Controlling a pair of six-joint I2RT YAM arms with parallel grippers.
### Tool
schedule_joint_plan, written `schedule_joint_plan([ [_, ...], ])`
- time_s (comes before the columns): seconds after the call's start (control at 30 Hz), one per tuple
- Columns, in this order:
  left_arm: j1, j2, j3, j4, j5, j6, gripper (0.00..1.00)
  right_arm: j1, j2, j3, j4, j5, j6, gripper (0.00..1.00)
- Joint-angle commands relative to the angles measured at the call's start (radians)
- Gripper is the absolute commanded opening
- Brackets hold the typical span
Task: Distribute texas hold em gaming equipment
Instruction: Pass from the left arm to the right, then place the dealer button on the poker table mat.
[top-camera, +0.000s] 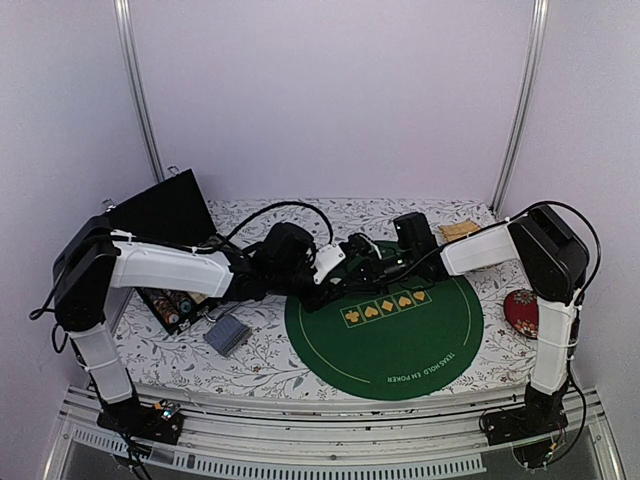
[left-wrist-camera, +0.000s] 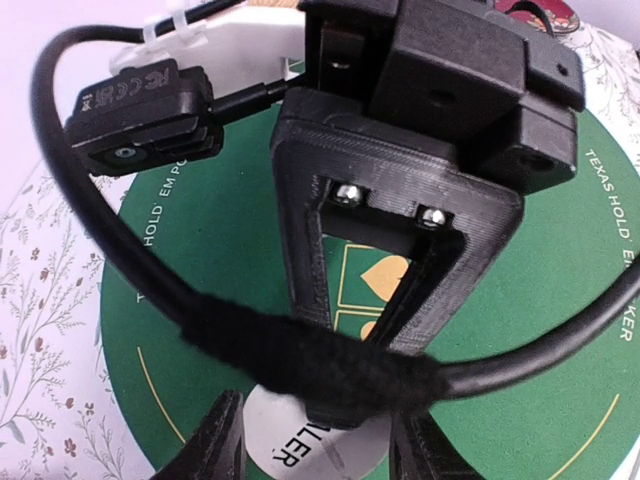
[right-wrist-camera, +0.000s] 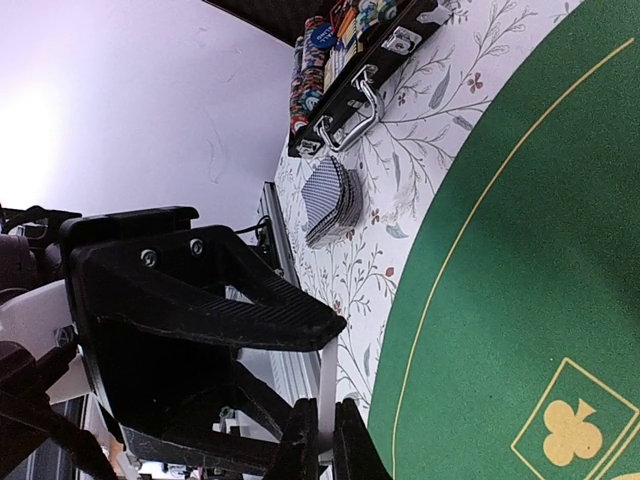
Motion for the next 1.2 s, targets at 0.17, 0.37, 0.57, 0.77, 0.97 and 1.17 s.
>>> schedule_joint_plan([
  [0.17,-0.009,-0.078,-0.065,0.009,-0.032,-0.025,0.53,-0.066,-0.051,0.000,-0.062,0.011,-0.097,0.02],
  [0.37,0.059,-0.159,-0.124,-0.009,-0.007,-0.160,0.78,-0.210,-0.087,0.012,-0.227,0.096,-0.235,0.02],
  [0.57,0.194,-0.273,-0.222,-0.019,0.017,-0.336,0.86,-0.291,-0.013,0.118,-0.305,0.197,-0.295,0.02],
  [0.77,0.296,-0.329,-0.231,-0.200,-0.062,-0.490,0.91,-0.290,0.129,0.277,-0.273,0.204,-0.251,0.02],
  [0.97,0.327,-0.387,-0.277,-0.226,-0.053,-0.536,0.93,-0.269,0.244,0.328,-0.178,0.194,-0.120,0.02],
  [1.17,0.335,-0.388,-0.278,-0.231,-0.067,-0.530,0.94,-0.229,0.322,0.394,-0.199,0.214,-0.110,0.02],
])
